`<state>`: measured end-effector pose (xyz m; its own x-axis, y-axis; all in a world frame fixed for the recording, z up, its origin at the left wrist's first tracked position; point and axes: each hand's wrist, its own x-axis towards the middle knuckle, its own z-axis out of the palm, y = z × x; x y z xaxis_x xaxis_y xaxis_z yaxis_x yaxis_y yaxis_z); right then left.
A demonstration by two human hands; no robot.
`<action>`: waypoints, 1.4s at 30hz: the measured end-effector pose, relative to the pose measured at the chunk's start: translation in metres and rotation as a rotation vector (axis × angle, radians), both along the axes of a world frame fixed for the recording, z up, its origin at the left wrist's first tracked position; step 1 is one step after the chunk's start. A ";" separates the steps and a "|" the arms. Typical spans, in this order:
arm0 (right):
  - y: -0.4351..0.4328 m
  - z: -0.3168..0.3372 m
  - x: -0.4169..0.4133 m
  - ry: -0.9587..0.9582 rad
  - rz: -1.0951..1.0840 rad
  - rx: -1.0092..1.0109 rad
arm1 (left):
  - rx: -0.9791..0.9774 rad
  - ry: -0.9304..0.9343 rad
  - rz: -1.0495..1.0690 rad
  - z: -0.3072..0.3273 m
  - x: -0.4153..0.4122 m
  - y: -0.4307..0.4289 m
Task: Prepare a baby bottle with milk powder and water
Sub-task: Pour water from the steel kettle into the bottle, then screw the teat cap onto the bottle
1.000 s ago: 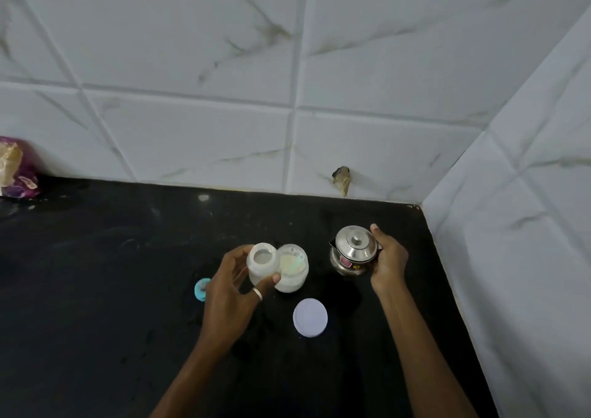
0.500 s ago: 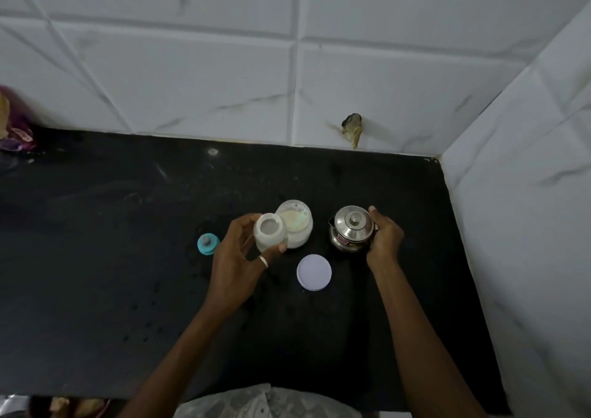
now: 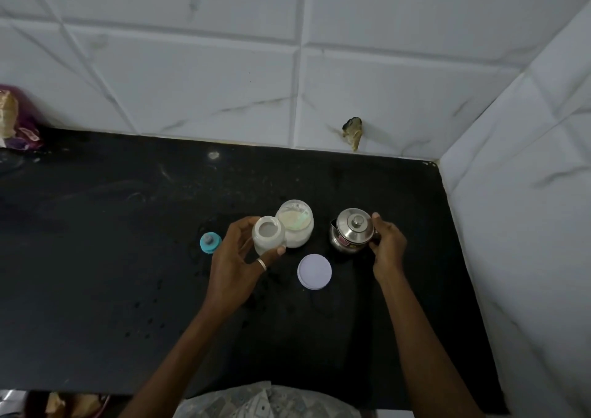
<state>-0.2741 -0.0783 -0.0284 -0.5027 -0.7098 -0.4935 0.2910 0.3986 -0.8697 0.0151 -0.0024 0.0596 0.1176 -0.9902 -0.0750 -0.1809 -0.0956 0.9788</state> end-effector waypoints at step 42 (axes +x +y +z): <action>0.034 0.022 0.322 0.882 1.013 0.018 | 0.011 0.067 0.243 -0.056 0.196 0.046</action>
<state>0.0481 -0.0443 -0.0063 0.0831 -0.9526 -0.2925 -0.7877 0.1170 -0.6049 0.2112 0.0437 0.0034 0.3463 -0.9326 -0.1016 -0.0864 -0.1395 0.9864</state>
